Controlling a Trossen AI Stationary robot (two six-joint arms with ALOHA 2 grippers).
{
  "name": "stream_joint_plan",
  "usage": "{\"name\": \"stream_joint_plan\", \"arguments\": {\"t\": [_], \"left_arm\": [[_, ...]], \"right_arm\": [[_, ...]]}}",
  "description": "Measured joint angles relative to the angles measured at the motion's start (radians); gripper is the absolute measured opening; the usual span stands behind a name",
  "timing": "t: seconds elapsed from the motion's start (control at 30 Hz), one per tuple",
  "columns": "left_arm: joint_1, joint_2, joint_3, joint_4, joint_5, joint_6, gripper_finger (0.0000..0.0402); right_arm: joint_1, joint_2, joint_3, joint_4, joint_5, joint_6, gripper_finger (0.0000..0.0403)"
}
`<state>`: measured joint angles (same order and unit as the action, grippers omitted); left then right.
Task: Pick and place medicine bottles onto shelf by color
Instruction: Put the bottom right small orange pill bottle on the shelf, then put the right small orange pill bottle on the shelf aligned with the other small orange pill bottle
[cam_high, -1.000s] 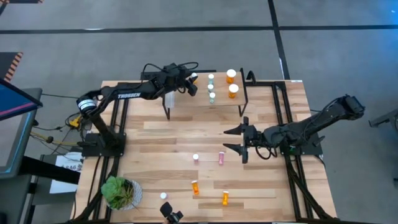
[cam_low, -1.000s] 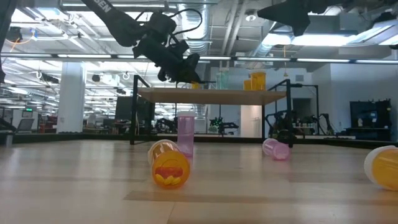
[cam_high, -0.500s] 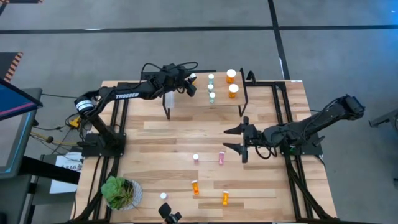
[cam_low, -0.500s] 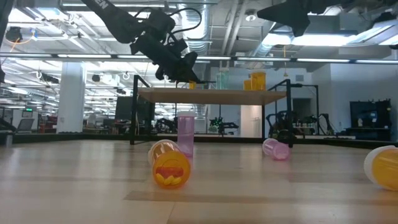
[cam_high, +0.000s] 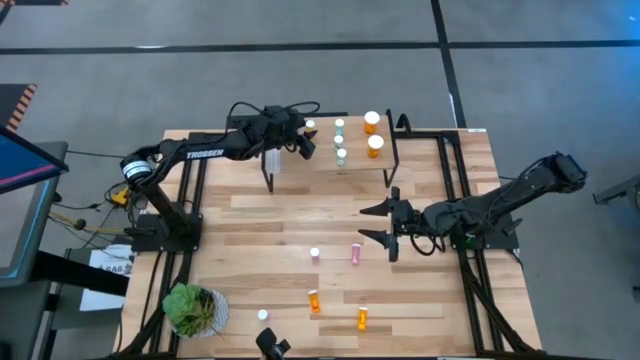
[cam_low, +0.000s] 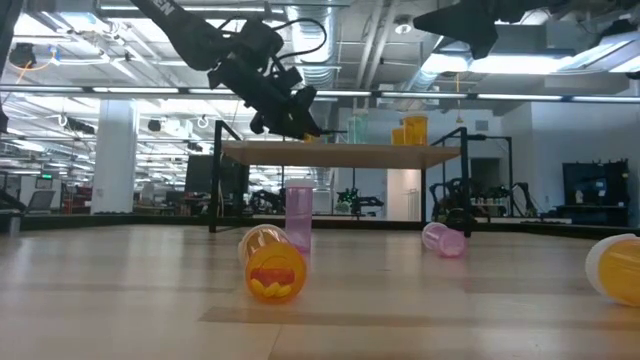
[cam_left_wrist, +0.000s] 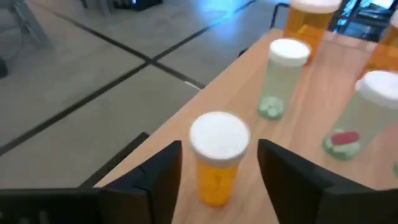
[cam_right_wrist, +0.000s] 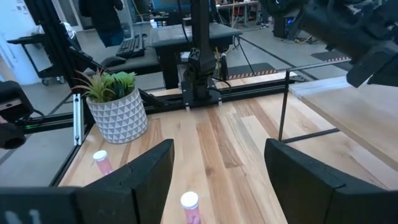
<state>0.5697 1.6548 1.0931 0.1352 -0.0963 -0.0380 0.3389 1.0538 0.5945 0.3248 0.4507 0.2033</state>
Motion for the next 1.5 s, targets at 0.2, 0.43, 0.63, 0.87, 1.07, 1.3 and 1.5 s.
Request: {"name": "stream_joint_plan", "arguments": {"t": [0.2,0.43,0.63,0.87,1.07,1.3,1.5], "left_arm": [[0.000,-0.042,0.000,-0.071,-0.014,0.032,0.0233],[0.000,-0.167,0.001,-0.238,-0.042,0.071,0.0236],[-0.028,-0.322,0.001,-0.428,0.007,0.079,0.0234],[-0.284,-0.539,-0.103,-0.466,-0.025,0.060,0.0203],[-0.618,-0.659,-0.282,-0.252,-0.090,-0.031,0.0183],[-0.861,-0.633,-0.446,-0.012,-0.217,-0.071,0.0181],[-0.911,-0.511,-0.486,0.023,-0.227,-0.102,0.0180]], "right_arm": [[0.000,0.000,0.000,0.000,0.000,0.000,0.0275],[0.000,0.000,0.000,-0.002,0.000,0.000,0.0275],[0.000,0.000,0.000,-0.004,0.001,0.002,0.0275],[0.002,0.000,0.000,-0.014,0.001,0.009,0.0275],[0.001,0.000,0.000,-0.013,0.000,0.009,0.0275],[0.001,0.017,0.000,-0.014,0.000,0.033,0.0275],[-0.012,0.077,0.004,0.016,0.000,0.033,0.0275]]}}
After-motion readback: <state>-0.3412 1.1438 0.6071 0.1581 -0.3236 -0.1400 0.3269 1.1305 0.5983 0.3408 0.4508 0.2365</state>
